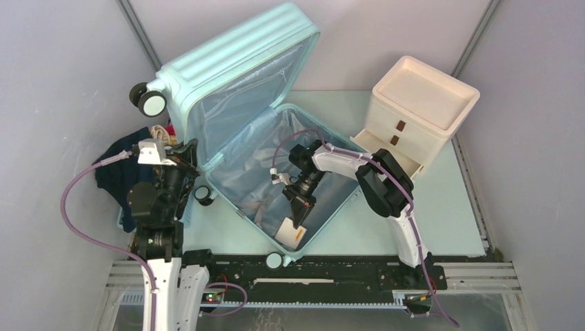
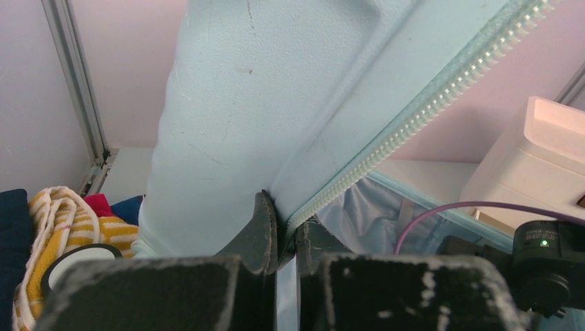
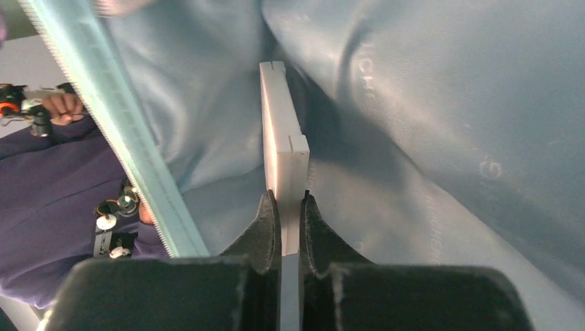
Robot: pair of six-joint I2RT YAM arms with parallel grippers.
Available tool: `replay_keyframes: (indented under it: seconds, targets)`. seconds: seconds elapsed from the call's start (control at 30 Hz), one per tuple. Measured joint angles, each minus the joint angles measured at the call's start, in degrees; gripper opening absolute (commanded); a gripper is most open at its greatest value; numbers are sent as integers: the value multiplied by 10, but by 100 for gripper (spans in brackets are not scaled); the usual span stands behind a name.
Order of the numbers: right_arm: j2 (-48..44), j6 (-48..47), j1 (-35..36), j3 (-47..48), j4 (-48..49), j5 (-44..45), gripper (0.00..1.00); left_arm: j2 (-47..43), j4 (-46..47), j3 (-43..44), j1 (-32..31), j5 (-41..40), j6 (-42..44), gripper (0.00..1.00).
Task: Open, take out, and arrange the luggage
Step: Pick up the personal item from the luggage, then place the personal item in the drawer.
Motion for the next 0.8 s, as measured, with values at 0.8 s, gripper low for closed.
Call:
replay_keyframes:
  seconds: [0.8]
  targets:
    - [-245, -188, -285, 126, -124, 0, 0, 36, 9, 16, 0, -5, 4, 0]
